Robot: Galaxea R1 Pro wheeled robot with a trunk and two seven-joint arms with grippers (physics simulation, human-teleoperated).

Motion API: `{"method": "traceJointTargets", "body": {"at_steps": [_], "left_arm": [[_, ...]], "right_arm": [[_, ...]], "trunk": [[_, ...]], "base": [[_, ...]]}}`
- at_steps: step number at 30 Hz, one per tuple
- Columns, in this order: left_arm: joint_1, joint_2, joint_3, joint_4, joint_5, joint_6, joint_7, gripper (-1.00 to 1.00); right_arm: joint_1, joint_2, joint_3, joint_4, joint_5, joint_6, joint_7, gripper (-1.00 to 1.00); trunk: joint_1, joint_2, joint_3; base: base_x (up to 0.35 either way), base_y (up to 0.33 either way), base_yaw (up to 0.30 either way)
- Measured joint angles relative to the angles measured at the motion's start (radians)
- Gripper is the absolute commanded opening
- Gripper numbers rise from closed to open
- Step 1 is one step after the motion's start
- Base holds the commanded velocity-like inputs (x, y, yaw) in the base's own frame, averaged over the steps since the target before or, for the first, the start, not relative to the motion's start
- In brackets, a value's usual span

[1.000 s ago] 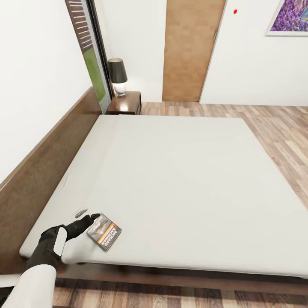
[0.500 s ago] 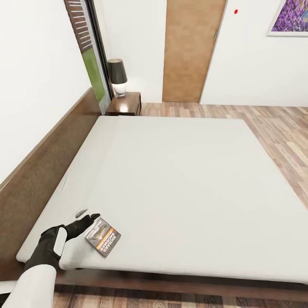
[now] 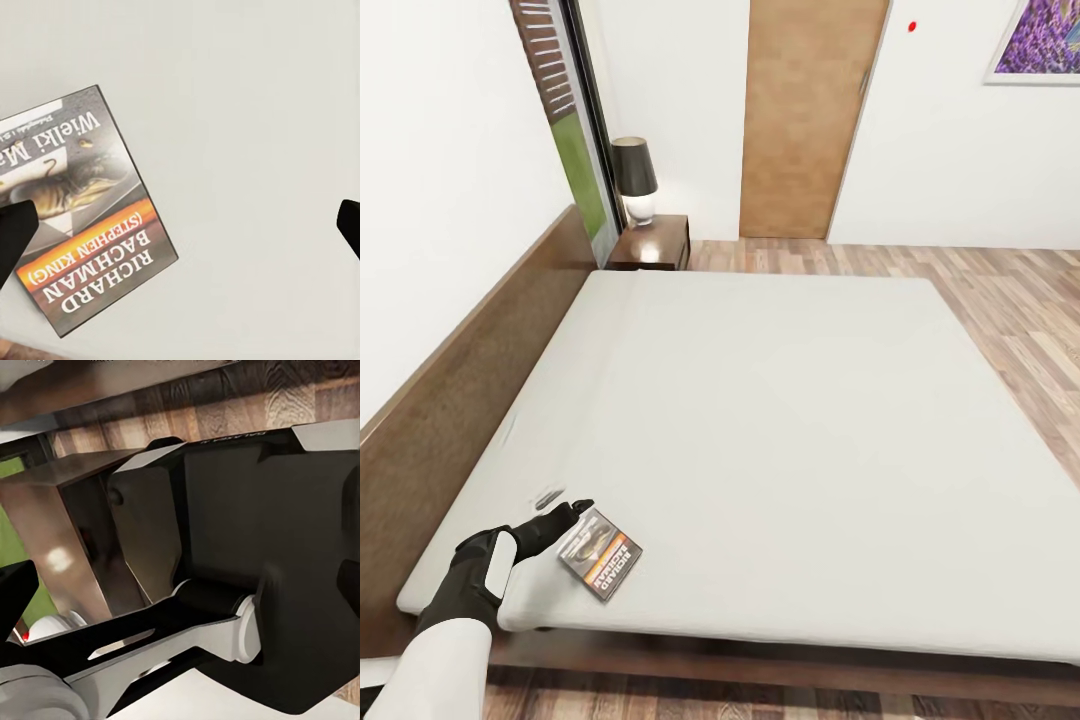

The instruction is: In the bedroom, move the book from the bed onto either nightstand, and place the two sandals side by side next to the bed.

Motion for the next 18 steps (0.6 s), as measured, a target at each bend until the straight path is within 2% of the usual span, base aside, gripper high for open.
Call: {"method": "traceJointTargets", "body": {"at_steps": [18], "left_arm": [[0.0, 0.0, -0.001, 0.0, 0.0, 0.0, 0.0, 1.0]], "right_arm": [[0.0, 0.0, 0.0, 0.0, 0.0, 0.0, 0.0, 1.0]], "trunk": [[0.069, -0.126, -0.057]], "base": [[0.0, 0.0, 0.0]]}}
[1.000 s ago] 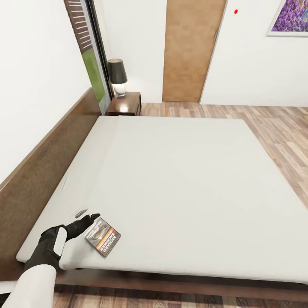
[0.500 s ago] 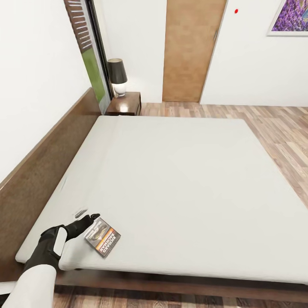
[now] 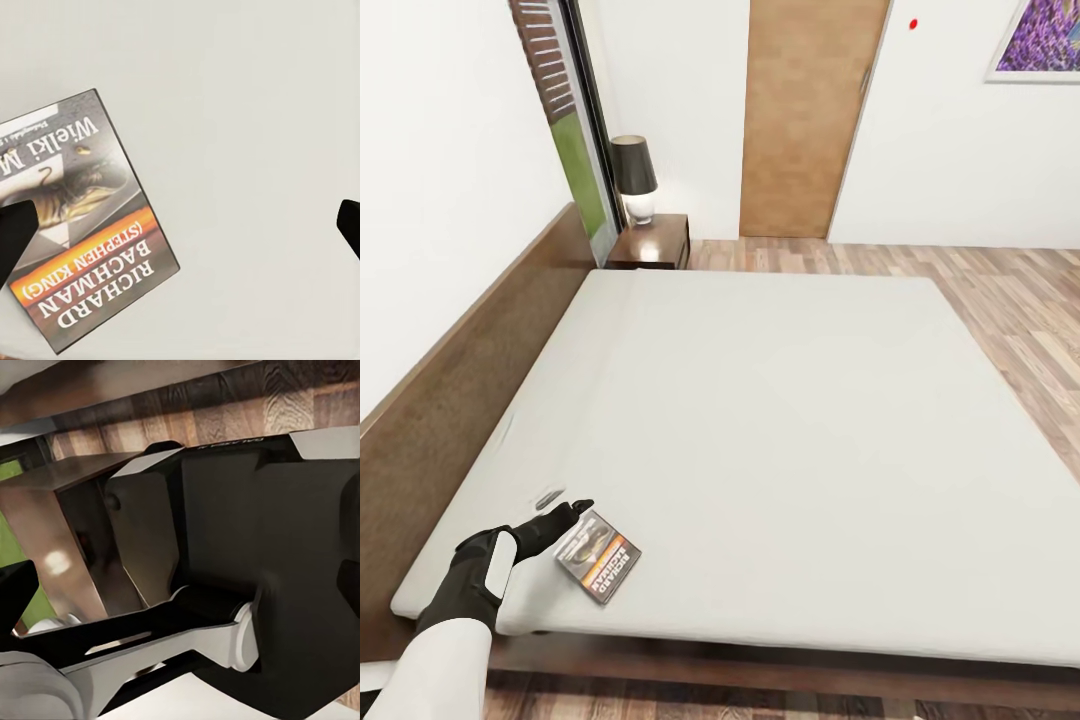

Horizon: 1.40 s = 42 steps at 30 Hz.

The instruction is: In the bedroom, move the book from the bed onto either nightstand, and place the two sandals side by side next to the bed.

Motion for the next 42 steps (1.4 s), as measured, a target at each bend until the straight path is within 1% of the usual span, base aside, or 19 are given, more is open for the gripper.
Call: {"method": "traceJointTargets", "body": {"at_steps": [17, 23, 38, 42], "left_arm": [[0.0, 0.0, 0.0, 0.0, 0.0, 0.0, 0.0, 1.0], [0.0, 0.0, 0.0, 0.0, 0.0, 0.0, -0.001, 1.0], [0.0, 0.0, 0.001, 0.0, 0.0, 0.0, -0.001, 1.0], [0.0, 0.0, 0.001, 0.0, 0.001, 0.001, -0.001, 1.0]], "right_arm": [[0.0, 0.0, 0.0, 0.0, 0.0, 0.0, 0.0, 1.0], [0.0, 0.0, 0.0, 0.0, 0.0, 0.0, 0.0, 1.0], [0.0, 0.0, 0.0, 0.0, 0.0, 0.0, 0.0, 1.0], [0.0, 0.0, 0.0, 0.0, 0.0, 0.0, 0.0, 1.0]], "trunk": [[0.065, -0.119, -0.053], [0.065, -0.12, -0.056], [0.065, -0.12, -0.079], [0.081, -0.147, -0.098]], "base": [[0.0, 0.0, 0.0], [0.0, 0.0, 0.0], [0.0, 0.0, 0.0], [0.0, 0.0, 0.0]]}}
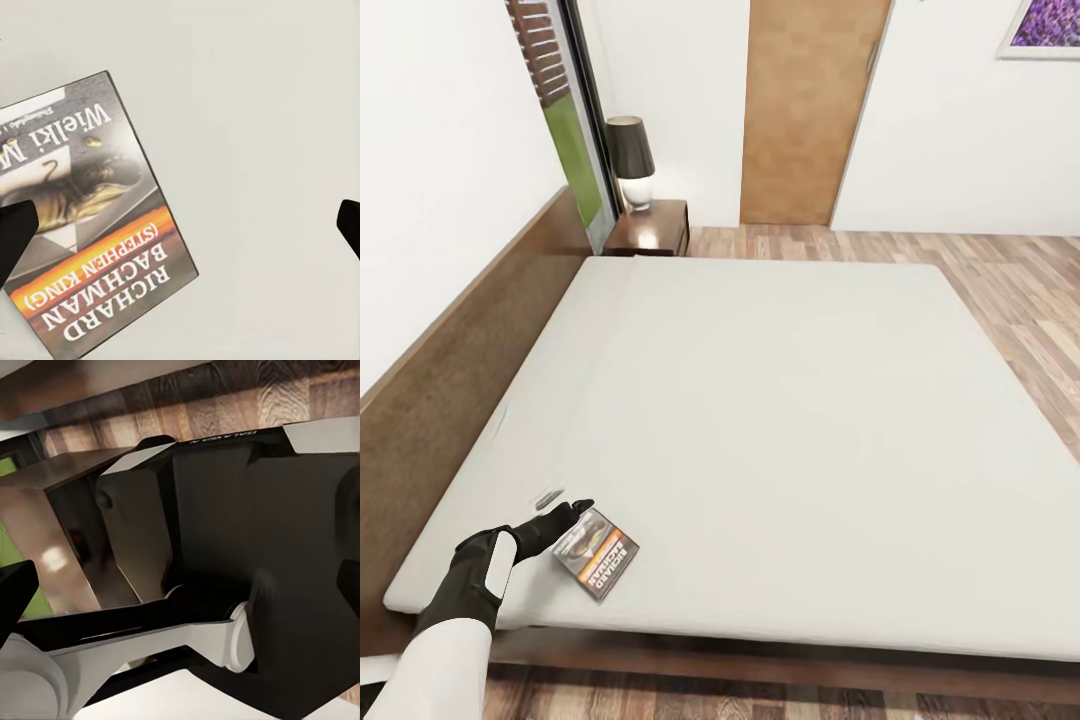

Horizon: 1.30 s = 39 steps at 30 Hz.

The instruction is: In the bedroom, move the book from the bed onto either nightstand, and place the two sandals side by side next to the bed.

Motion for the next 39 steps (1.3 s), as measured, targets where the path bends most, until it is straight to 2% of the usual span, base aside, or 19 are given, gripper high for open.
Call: {"method": "traceJointTargets", "body": {"at_steps": [23, 28, 32, 36, 39], "left_arm": [[0.0, 0.0, -0.001, 0.0, 0.001, 0.0, 0.0, 1.0], [0.0, 0.0, 0.0, -0.001, 0.001, 0.001, -0.001, 1.0], [0.0, 0.0, 0.0, 0.0, 0.001, 0.0, -0.002, 1.0], [0.0, 0.0, -0.001, 0.0, 0.001, 0.0, -0.002, 1.0], [0.0, 0.0, -0.001, 0.0, 0.001, 0.0, -0.002, 1.0]], "right_arm": [[0.0, 0.001, 0.0, 0.0, 0.0, 0.0, 0.0, 1.0], [0.0, 0.0, 0.0, 0.0, 0.0, 0.0, 0.0, 1.0], [0.0, 0.0, 0.0, 0.0, 0.0, -0.035, 0.0, 1.0], [0.0, 0.0, 0.0, 0.0, 0.0, -0.042, 0.0, 1.0], [0.0, 0.0, 0.0, 0.0, 0.0, -0.042, 0.0, 1.0]], "trunk": [[0.088, -0.161, -0.076], [0.088, -0.162, -0.076], [0.088, -0.162, -0.076], [0.104, -0.189, -0.088], [0.104, -0.19, -0.088]], "base": [[0.0, 0.0, 0.0], [0.0, 0.0, 0.0], [0.0, 0.0, 0.0], [0.0, 0.0, 0.0], [0.0, 0.0, 0.0]]}}
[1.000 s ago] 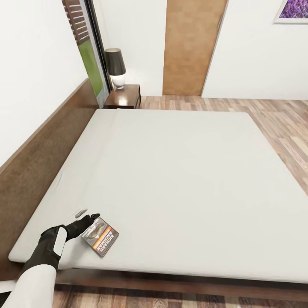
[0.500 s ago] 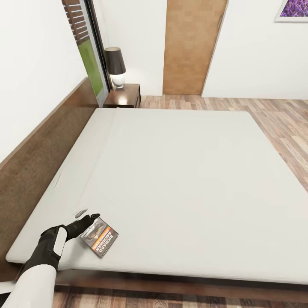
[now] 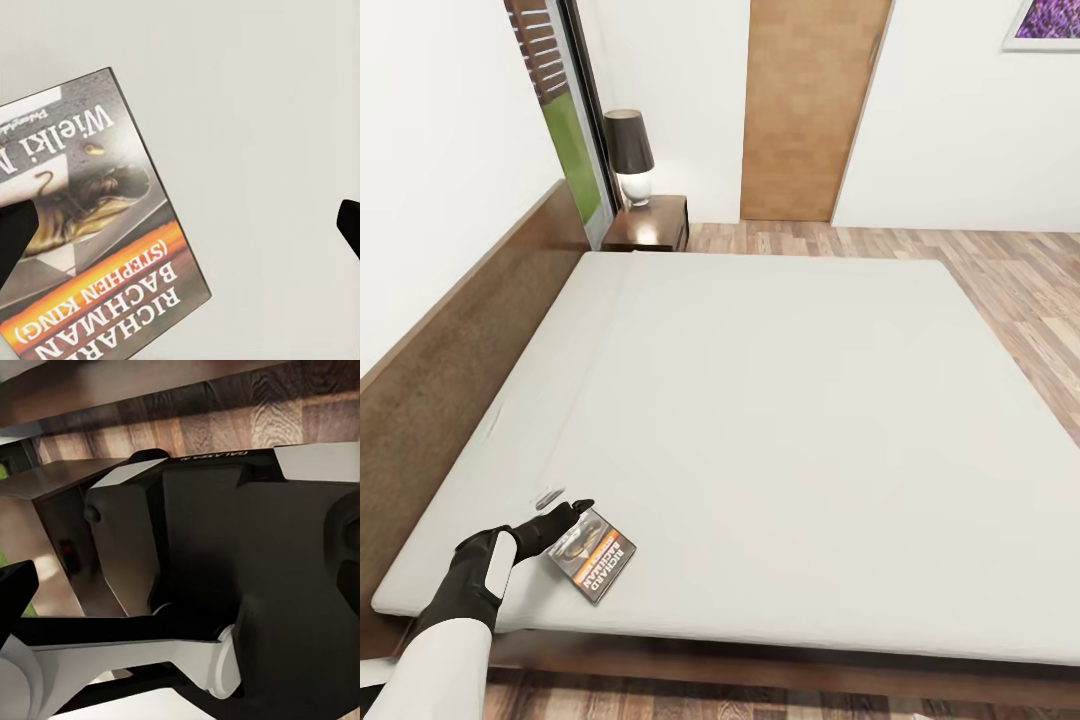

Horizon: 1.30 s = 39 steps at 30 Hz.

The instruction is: In the bedroom, move the book from the bed onto either nightstand, and place the two sandals side by side next to the bed.

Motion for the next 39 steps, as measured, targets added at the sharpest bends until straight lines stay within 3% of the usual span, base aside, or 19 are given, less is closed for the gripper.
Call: {"method": "traceJointTargets", "body": {"at_steps": [19, 34, 39], "left_arm": [[0.0, 0.0, 0.001, 0.0, 0.0, 0.0, 0.0, 1.0], [0.0, 0.0, 0.001, 0.0, 0.0, 0.0, 0.0, 1.0], [0.0, 0.0, 0.001, -0.001, 0.0, 0.0, 0.0, 1.0]], "right_arm": [[-0.001, 0.0, 0.0, 0.0, 0.0, 0.0, 0.0, 1.0], [0.0, 0.0, 0.0, 0.0, 0.0, 0.0, 0.0, 1.0], [0.0, 0.001, 0.0, 0.0, 0.0, 0.0, 0.0, 1.0]], "trunk": [[0.0, 0.0, 0.0], [0.057, -0.105, -0.047], [0.058, -0.105, -0.047]], "base": [[0.0, 0.0, 0.0], [0.0, 0.0, 0.0], [0.0, 0.0, 0.0]]}}
